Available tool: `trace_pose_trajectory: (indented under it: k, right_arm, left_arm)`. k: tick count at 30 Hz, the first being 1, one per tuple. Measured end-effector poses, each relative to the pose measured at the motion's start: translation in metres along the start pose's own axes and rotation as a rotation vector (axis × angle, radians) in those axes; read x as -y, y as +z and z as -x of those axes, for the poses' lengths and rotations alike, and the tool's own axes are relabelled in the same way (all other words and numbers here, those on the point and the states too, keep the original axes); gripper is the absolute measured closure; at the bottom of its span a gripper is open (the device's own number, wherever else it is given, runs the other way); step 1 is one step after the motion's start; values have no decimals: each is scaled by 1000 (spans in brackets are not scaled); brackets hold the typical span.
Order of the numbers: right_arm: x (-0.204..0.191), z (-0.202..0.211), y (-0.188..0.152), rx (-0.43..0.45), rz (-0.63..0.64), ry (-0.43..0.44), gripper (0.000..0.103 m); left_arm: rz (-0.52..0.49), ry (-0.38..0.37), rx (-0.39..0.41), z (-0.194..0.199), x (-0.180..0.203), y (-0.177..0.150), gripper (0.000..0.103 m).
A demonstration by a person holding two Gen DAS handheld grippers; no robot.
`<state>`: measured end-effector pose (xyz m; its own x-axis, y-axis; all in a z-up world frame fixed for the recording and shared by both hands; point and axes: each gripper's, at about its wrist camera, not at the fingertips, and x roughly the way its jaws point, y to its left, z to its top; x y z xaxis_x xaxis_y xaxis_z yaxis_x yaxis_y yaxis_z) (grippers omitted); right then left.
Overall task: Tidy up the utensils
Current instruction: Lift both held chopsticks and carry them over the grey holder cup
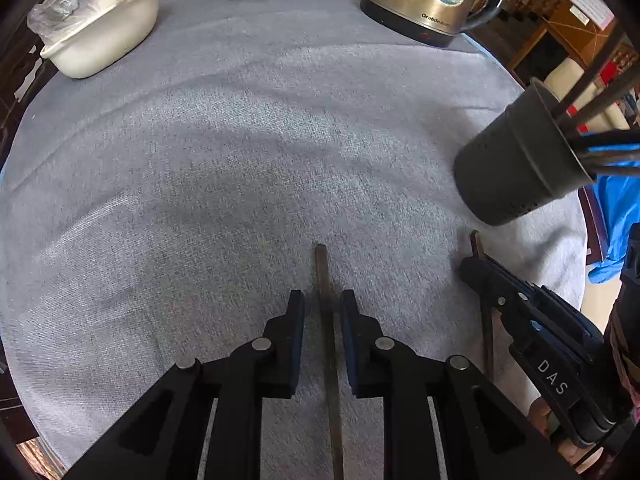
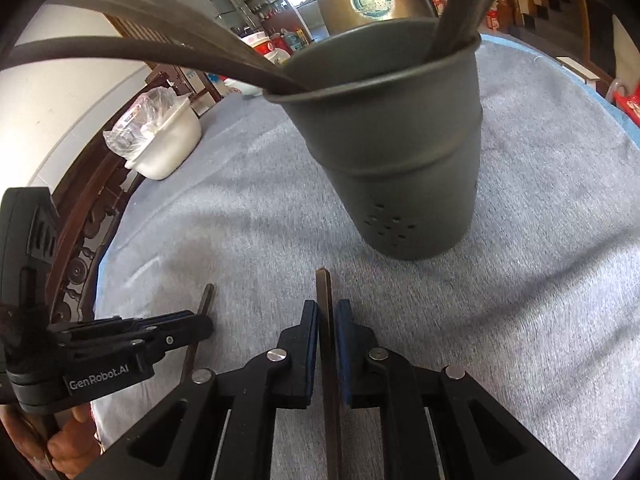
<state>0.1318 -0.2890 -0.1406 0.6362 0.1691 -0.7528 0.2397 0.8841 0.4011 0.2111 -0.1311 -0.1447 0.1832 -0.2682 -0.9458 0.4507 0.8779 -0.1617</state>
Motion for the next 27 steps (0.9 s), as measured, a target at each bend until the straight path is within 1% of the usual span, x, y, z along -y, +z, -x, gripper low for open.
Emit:
trace_pose_trajectory:
  k: [4, 7, 10, 11, 12, 15, 18, 20, 27]
  right_arm:
    - [0, 1, -2, 16, 11, -10, 90]
    - [-6, -1, -2, 16, 44, -49, 93]
    - [-10, -1, -3, 20, 73, -72, 94]
    - [-9, -1, -4, 22, 69, -70, 94]
    - [-9, -1, -4, 23, 66, -68, 94]
    - [-7, 0, -3, 25, 59, -57, 95]
    - [1, 4, -6, 32, 15, -11, 96]
    - [5, 8, -8, 45, -1, 11, 96]
    - [2, 30, -8, 99, -1, 33, 96]
  left_arm:
    - [4, 4, 15, -1, 1, 3, 85]
    - [-5, 16, 28, -3, 4, 4, 85]
    - [-24, 53, 41, -6, 12, 7, 91]
    - [-27, 67, 46, -7, 13, 7, 95]
    - [-26, 74, 49, -8, 15, 6, 96]
    - [-19, 92, 57, -8, 20, 6, 97]
    - [-12, 95, 61, -7, 22, 4, 97]
    - [-14, 108, 76, 0, 29, -3, 97]
    - [-25, 141, 151, 30, 40, -19, 97]
